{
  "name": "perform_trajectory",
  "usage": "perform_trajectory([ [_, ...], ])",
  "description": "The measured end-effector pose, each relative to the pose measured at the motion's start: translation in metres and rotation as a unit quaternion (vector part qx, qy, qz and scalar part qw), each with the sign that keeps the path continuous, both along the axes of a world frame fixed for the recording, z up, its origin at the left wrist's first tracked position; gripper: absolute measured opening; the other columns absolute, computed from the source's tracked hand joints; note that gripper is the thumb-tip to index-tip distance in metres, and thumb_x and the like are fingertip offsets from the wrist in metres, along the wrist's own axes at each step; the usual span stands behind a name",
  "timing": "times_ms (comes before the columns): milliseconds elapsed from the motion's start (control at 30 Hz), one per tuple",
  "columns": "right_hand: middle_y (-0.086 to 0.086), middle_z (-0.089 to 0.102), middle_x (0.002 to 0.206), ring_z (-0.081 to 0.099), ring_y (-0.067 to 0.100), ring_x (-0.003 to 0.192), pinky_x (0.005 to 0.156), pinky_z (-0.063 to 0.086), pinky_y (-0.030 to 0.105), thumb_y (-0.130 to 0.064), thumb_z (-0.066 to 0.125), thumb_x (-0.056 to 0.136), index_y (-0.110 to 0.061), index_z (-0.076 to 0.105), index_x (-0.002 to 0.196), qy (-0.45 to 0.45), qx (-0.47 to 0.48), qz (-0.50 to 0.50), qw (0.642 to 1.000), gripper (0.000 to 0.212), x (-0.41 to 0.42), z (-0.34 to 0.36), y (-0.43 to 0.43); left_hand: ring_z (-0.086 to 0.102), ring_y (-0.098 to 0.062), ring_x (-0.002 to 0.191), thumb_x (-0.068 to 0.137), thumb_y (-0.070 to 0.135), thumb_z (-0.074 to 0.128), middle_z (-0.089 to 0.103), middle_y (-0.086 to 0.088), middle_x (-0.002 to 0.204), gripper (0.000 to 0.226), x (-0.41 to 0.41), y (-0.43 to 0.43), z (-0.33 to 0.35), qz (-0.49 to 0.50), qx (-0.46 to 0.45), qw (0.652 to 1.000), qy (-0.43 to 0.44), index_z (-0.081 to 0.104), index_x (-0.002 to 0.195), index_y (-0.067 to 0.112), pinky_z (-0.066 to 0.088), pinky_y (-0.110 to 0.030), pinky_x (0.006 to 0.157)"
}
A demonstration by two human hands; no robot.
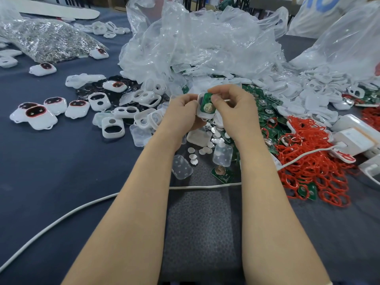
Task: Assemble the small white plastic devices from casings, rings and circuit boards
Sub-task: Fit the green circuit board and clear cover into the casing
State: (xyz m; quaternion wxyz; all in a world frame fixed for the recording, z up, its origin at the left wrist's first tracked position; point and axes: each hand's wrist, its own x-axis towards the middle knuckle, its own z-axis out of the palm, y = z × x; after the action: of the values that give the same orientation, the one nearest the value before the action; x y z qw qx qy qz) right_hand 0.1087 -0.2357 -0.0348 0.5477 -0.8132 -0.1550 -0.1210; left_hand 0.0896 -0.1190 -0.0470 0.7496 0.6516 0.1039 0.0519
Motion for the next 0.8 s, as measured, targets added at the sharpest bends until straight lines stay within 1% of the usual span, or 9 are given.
perform_trajectory([
  [133,-0.006,0.061,0.086,0.053,0.010,0.074,0.068,0.044,0.018,-0.010,0.060,0.090,-0.026,0.067,0.090,0.017,-0.001,0.002,1.000,0.018,0.0022,-0.0022,0.0011,0.064,-0.013,0.073,0.100,0.009,0.040,0.067,-0.002,0.081,0.029,-0.0007,0.0002,-0.0003,-0.006,0.004,1.000,-0.007,0.061,0.087,0.023,0.059,-0.025,0.070],
  [267,-0.007,0.059,0.085,0.052,0.009,0.073,0.067,0.042,0.015,-0.010,0.060,0.089,-0.026,0.066,0.090,0.023,0.000,0.001,1.000,0.018,0.0032,-0.0029,0.0022,0.064,-0.014,0.074,0.101,0.010,0.039,0.067,-0.003,0.083,0.028,-0.0010,0.0002,0.0002,-0.007,0.005,1.000,-0.007,0.060,0.088,0.021,0.059,-0.023,0.067],
  [400,-0.009,0.058,0.081,0.057,0.012,0.078,0.068,0.044,0.018,-0.011,0.063,0.088,-0.023,0.061,0.090,0.019,-0.001,-0.013,1.000,0.012,0.0042,-0.0039,0.0031,0.064,-0.012,0.073,0.101,0.010,0.039,0.067,-0.004,0.084,0.028,-0.0019,-0.0002,0.0004,-0.008,0.000,1.000,-0.007,0.061,0.088,0.021,0.058,-0.022,0.065],
  [467,-0.009,0.059,0.083,0.055,0.009,0.077,0.069,0.043,0.019,-0.013,0.063,0.088,-0.022,0.060,0.089,0.009,-0.011,-0.022,1.000,0.009,0.0039,-0.0048,0.0035,0.064,-0.012,0.073,0.101,0.010,0.040,0.067,-0.004,0.085,0.027,-0.0018,-0.0003,0.0004,-0.011,0.000,1.000,-0.006,0.061,0.090,0.020,0.058,-0.021,0.064],
  [533,-0.005,0.061,0.090,0.049,0.003,0.073,0.072,0.041,0.021,-0.015,0.064,0.087,-0.021,0.062,0.089,-0.009,-0.031,-0.035,0.999,0.007,0.0040,-0.0059,0.0032,0.064,-0.011,0.073,0.101,0.011,0.040,0.068,-0.003,0.085,0.026,-0.0015,0.0001,0.0001,-0.011,-0.002,1.000,-0.005,0.062,0.090,0.020,0.057,-0.020,0.063],
  [633,0.005,0.061,0.102,0.048,0.007,0.081,0.076,0.038,0.021,-0.018,0.064,0.087,-0.025,0.062,0.089,-0.026,-0.054,-0.058,0.996,0.007,0.0046,-0.0066,0.0026,0.065,-0.010,0.071,0.101,0.011,0.041,0.068,-0.002,0.084,0.025,-0.0013,0.0004,-0.0001,-0.008,-0.009,1.000,-0.006,0.062,0.090,0.021,0.058,-0.021,0.065],
  [700,0.006,0.061,0.101,0.048,0.008,0.082,0.074,0.036,0.020,-0.019,0.064,0.087,-0.027,0.062,0.088,-0.025,-0.053,-0.061,0.996,0.008,0.0048,-0.0073,0.0032,0.066,-0.009,0.069,0.101,0.011,0.041,0.069,-0.001,0.082,0.026,-0.0011,0.0006,-0.0003,-0.008,-0.015,1.000,-0.003,0.062,0.089,0.022,0.058,-0.022,0.067],
  [800,0.006,0.062,0.098,0.048,0.007,0.078,0.072,0.035,0.019,-0.020,0.064,0.087,-0.029,0.063,0.090,-0.025,-0.054,-0.062,0.996,0.009,0.0055,-0.0087,0.0033,0.067,-0.008,0.064,0.101,0.011,0.041,0.069,0.000,0.079,0.027,-0.0013,0.0003,-0.0005,-0.006,-0.028,1.000,0.003,0.062,0.087,0.022,0.059,-0.025,0.068],
])
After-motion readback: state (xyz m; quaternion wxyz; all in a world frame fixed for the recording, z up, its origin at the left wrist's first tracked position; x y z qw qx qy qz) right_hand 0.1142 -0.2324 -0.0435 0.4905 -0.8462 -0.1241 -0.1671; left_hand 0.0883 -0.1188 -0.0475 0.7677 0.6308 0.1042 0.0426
